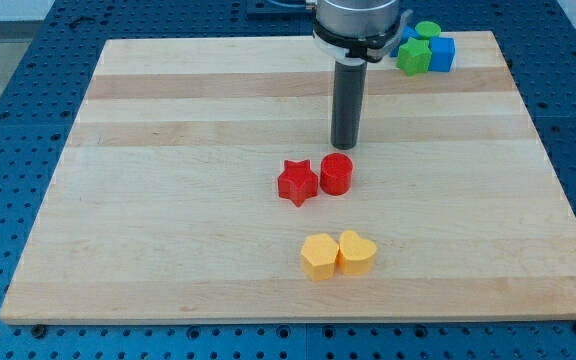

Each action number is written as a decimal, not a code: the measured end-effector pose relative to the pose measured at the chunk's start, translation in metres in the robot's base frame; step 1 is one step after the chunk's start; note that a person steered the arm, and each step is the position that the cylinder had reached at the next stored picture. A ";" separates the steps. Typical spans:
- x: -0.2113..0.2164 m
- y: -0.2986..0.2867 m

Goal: Slide the red circle slightly down

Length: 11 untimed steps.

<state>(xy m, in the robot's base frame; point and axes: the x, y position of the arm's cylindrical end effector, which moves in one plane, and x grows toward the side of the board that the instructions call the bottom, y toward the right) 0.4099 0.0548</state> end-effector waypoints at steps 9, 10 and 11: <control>0.063 -0.033; 0.063 -0.048; 0.063 -0.063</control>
